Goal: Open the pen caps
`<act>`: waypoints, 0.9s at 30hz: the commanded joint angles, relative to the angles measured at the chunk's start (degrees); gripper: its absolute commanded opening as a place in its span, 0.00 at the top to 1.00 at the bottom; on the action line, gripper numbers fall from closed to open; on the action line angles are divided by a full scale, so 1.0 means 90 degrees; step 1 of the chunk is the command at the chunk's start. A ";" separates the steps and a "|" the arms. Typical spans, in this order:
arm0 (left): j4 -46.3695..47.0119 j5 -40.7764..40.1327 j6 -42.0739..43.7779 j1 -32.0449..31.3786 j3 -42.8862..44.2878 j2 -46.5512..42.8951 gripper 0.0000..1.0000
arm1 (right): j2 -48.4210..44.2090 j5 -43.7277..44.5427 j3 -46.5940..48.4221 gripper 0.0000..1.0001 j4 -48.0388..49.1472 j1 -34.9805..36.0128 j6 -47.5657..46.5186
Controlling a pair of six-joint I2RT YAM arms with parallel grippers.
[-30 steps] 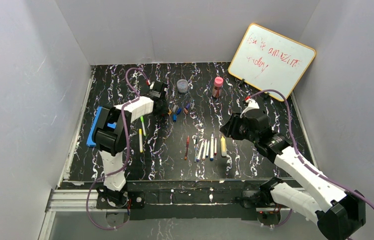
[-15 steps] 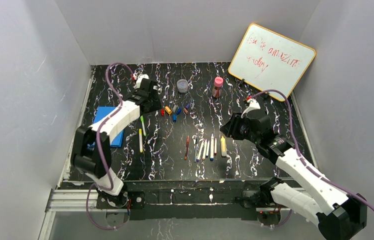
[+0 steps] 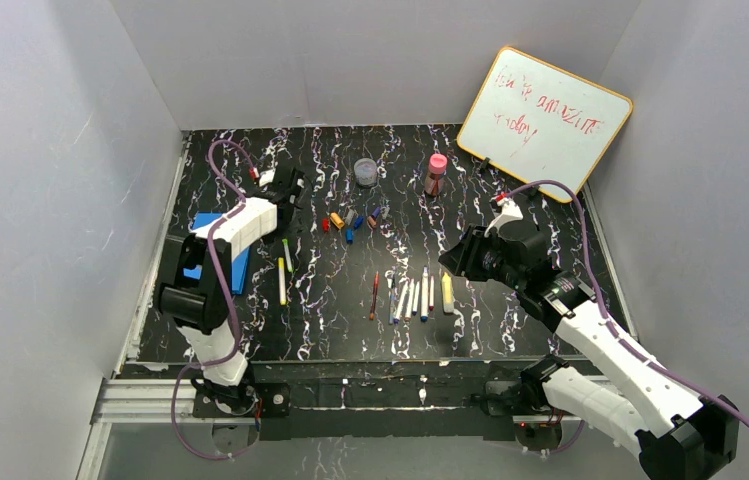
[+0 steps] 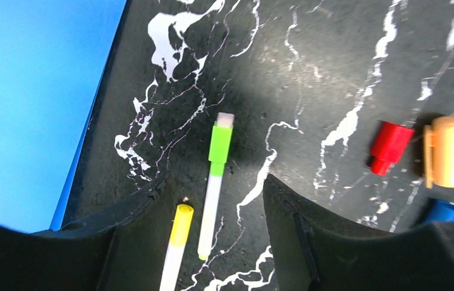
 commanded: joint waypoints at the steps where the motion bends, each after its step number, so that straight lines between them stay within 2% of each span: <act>1: -0.0266 0.0045 0.0009 0.0203 0.0357 0.0179 0.46 | -0.0126 -0.0183 -0.0011 0.54 0.0003 0.0007 0.0044; 16: -0.0119 0.0821 -0.0059 0.0505 0.0512 0.0909 0.54 | -0.0090 -0.0173 -0.0013 0.54 0.0029 0.0012 0.0027; 27: 0.0030 0.0981 -0.0001 0.0643 0.0297 0.0932 0.67 | -0.0153 -0.0031 0.0014 0.54 0.0013 0.0005 0.0025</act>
